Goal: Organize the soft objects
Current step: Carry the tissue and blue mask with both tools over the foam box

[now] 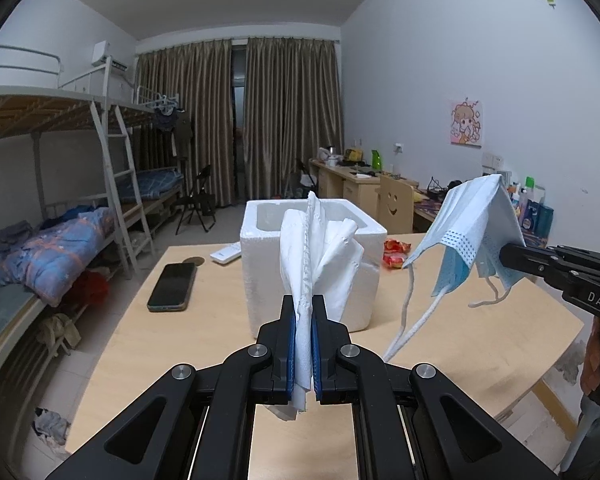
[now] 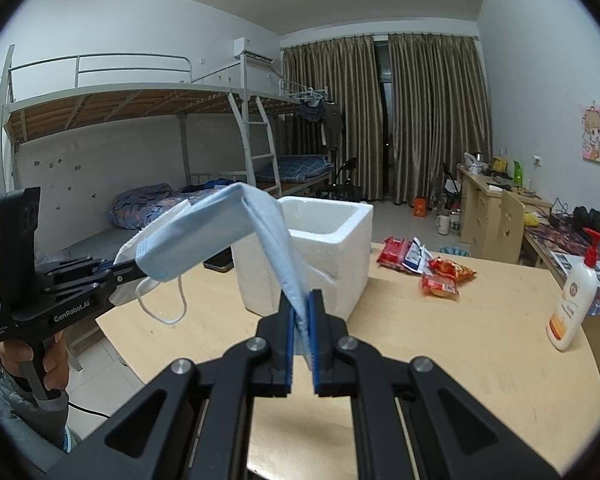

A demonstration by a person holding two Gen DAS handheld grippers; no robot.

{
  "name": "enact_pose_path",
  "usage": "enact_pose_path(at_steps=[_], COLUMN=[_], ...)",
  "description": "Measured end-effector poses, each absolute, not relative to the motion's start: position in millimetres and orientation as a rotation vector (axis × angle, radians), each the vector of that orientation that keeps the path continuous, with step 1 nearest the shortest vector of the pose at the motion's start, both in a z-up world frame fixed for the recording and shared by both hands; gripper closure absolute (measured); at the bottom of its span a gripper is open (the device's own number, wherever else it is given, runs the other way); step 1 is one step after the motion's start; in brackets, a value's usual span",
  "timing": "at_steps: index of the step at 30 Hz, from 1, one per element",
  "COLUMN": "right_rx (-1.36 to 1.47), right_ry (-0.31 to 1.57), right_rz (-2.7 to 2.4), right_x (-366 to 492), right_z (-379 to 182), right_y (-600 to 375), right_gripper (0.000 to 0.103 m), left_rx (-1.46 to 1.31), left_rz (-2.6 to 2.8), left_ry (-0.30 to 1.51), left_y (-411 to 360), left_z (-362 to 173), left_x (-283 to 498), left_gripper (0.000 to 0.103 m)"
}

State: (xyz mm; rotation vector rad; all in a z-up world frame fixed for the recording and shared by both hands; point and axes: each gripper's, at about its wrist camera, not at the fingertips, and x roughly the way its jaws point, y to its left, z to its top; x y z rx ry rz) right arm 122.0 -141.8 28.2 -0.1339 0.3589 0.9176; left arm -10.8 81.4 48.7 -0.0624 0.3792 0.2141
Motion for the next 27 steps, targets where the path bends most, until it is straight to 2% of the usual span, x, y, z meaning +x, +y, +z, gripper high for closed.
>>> enact_pose_path(at_steps=[14,27], right_rx=[-0.152,-0.166], right_ry=[0.363,0.351], right_rz=[0.943,0.933], right_x=[140.7,167.4], right_z=[40.4,59.0], right_y=[-118.0,-101.7], right_gripper=[0.094,0.094], left_rx=[-0.063,-0.056], left_rz=[0.227,0.224], left_ry=[0.370,0.377], left_y=[92.1,109.6], left_z=[60.0,75.1], left_x=[-0.3,45.7], left_gripper=[0.096,0.096])
